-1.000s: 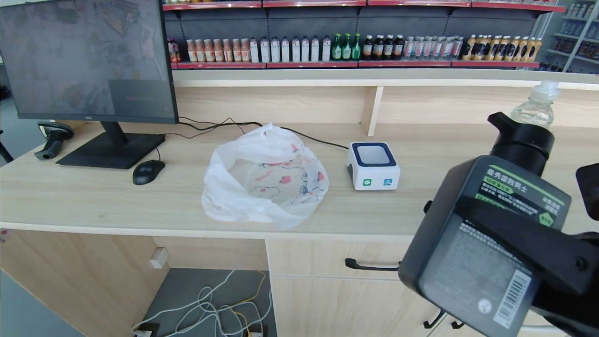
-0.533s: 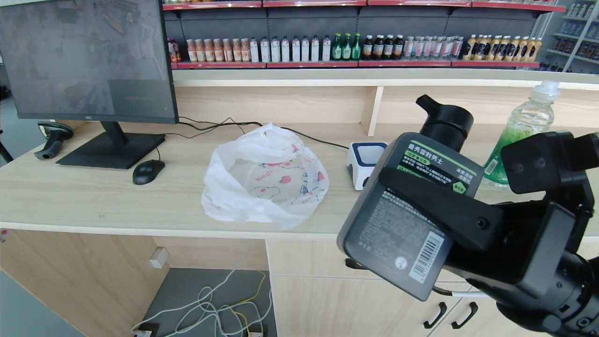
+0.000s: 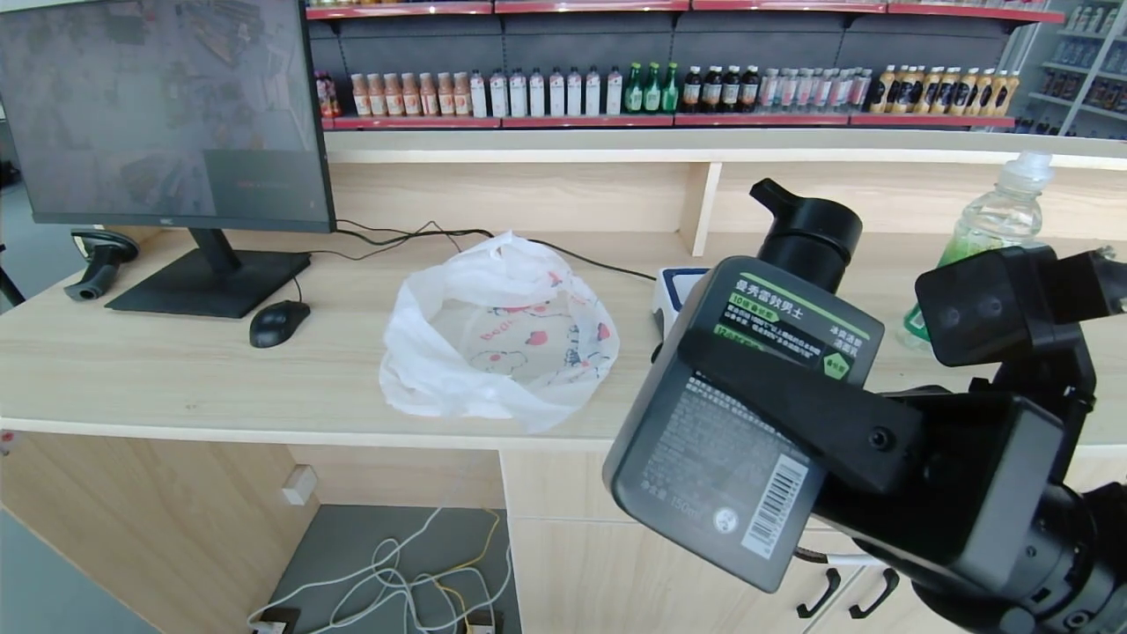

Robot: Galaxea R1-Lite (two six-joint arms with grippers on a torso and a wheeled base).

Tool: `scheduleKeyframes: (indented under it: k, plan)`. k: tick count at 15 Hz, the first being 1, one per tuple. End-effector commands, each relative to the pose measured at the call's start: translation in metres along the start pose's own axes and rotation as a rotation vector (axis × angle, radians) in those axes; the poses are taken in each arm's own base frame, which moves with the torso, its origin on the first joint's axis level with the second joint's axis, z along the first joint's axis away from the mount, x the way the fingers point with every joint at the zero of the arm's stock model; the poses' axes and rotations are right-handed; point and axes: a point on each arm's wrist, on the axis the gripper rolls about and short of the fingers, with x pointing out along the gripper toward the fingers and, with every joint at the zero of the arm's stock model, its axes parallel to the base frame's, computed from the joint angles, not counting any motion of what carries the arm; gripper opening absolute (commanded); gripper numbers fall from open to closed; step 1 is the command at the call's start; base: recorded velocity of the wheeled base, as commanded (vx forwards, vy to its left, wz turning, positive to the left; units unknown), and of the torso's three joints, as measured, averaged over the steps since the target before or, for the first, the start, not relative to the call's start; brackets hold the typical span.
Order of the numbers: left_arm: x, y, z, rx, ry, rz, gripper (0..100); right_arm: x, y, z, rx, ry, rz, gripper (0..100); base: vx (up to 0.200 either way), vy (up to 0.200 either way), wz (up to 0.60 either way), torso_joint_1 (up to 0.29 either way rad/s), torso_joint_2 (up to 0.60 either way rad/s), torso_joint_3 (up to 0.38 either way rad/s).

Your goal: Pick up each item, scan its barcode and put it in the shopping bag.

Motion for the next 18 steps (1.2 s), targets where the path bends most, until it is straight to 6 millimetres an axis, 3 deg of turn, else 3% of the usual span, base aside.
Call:
scheduleKeyframes:
  k: [1, 12, 18]
  plan:
    - [0.0, 0.0, 0.0, 0.0, -0.001, 0.001, 100, 0.0004, 0.0002, -0.0001, -0.001, 0.0, 0.002, 0, 0.0, 0.0, 0.0, 0.0, 0.0, 0.0]
    - [0.0, 0.0, 0.0, 0.0, -0.001, 0.001, 100, -0.0023, 0.0027, -0.003, -0.213, 0.006, 0.002, 0, 0.0, 0.0, 0.0, 0.0, 0.0, 0.0]
    - [0.0, 0.0, 0.0, 0.0, -0.001, 0.001, 100, -0.0024, -0.0071, -0.0042, -0.552, -0.035, -0.112, 0, 0.0, 0.0, 0.0, 0.0, 0.0, 0.0]
